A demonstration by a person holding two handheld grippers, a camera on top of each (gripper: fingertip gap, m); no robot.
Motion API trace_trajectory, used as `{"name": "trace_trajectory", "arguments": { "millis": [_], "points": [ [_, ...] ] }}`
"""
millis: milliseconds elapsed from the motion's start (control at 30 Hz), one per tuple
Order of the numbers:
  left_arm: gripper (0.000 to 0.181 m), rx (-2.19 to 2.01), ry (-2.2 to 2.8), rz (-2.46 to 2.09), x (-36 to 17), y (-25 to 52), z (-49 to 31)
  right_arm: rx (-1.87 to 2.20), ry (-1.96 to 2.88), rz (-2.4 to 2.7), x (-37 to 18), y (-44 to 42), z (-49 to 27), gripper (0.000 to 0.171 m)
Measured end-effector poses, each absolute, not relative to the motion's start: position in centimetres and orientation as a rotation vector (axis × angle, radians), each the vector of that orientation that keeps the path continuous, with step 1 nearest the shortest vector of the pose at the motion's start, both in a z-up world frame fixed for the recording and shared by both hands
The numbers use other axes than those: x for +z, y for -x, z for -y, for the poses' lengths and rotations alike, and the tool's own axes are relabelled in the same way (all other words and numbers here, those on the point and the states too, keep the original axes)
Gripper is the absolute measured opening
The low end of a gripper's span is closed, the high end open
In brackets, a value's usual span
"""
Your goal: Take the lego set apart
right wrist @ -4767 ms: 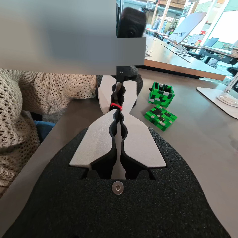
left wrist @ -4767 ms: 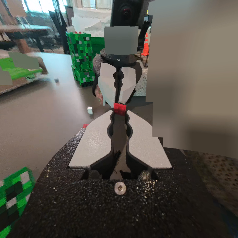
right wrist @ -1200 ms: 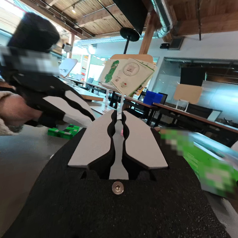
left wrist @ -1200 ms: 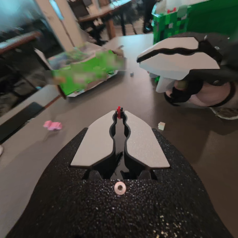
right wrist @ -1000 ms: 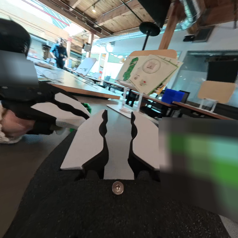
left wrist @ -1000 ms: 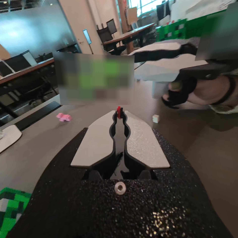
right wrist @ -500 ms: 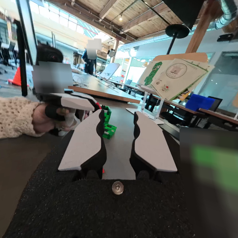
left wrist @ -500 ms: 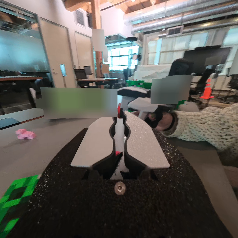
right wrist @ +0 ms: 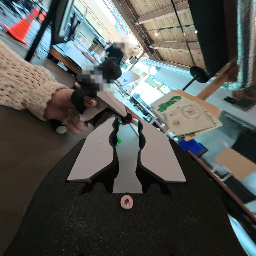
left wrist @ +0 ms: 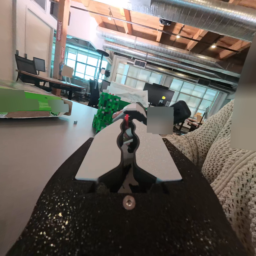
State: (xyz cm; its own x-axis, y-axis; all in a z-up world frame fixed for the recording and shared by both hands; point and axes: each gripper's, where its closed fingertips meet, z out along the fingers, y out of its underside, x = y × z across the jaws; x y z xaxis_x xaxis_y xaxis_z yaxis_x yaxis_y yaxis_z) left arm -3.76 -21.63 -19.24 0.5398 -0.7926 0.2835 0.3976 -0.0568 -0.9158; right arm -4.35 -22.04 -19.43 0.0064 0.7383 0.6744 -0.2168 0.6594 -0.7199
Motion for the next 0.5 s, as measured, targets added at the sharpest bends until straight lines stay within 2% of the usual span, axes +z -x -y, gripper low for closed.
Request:
{"name": "trace_trajectory", "arguments": {
  "millis": [500],
  "points": [
    [0.007, -1.074, 1.276, -0.395, -19.1, 3.7, 22.0, 0.372, 0.373, 1.39, -19.8, 5.5, 21.9, 0.019]
  ]
}}
